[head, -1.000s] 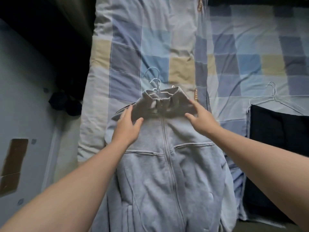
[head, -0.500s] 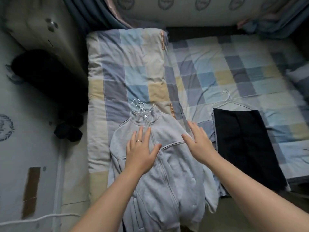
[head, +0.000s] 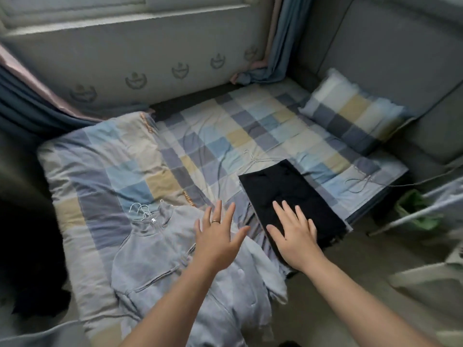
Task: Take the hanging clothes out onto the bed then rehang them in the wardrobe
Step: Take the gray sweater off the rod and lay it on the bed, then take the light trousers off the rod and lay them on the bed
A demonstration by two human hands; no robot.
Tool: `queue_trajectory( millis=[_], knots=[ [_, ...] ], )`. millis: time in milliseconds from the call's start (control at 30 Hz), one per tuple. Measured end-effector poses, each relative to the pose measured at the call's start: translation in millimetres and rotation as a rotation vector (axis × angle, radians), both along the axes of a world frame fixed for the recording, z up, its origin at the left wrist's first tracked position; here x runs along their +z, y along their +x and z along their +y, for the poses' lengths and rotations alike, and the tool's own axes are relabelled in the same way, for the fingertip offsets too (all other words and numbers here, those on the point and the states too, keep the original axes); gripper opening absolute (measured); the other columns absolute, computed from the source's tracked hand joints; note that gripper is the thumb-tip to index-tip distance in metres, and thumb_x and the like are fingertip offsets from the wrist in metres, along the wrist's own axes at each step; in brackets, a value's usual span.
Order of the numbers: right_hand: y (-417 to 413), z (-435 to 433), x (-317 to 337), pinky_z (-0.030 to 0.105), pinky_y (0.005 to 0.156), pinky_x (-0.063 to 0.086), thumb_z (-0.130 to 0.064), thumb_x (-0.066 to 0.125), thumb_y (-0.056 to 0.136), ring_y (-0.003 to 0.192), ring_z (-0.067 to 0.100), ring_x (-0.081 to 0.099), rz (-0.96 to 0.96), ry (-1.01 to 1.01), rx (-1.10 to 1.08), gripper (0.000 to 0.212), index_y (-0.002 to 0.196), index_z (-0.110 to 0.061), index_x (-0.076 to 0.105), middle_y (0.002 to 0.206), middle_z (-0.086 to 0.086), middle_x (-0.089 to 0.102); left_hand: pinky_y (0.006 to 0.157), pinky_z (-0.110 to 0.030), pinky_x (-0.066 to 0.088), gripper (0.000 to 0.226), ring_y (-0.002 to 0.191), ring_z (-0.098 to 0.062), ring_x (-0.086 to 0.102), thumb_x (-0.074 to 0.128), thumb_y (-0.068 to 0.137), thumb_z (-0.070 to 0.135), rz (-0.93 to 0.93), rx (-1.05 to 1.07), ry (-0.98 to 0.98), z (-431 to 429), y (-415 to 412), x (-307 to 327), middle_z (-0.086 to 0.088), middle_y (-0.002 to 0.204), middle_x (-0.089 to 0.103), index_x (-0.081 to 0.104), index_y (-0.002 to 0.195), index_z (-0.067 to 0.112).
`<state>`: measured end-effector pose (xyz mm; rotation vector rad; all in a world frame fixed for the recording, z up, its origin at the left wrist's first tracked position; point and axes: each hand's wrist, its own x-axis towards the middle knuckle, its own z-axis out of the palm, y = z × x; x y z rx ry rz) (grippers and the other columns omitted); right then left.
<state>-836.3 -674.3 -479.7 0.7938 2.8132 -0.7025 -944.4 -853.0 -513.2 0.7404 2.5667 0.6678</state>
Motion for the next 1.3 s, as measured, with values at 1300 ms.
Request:
queue_trajectory(
  millis=[1300],
  knots=[
    [766.4,267.5,132.2,0.047,0.12,0.001,-0.055,0.031,0.1,0.15,0.015,-0.002,0.047,0.47,-1.682,0.06,0.153,-0.041,0.008,0.163,-0.014,0.005,0.122,-0.048,-0.007,0.086,0.152,-0.018,-0.013,0.004,0.079,0.084,0.216,-1.888,0.459,622.8,727.8,155.4,0.008,0.166,-0.007,0.001,0.155,0.045]
  ],
)
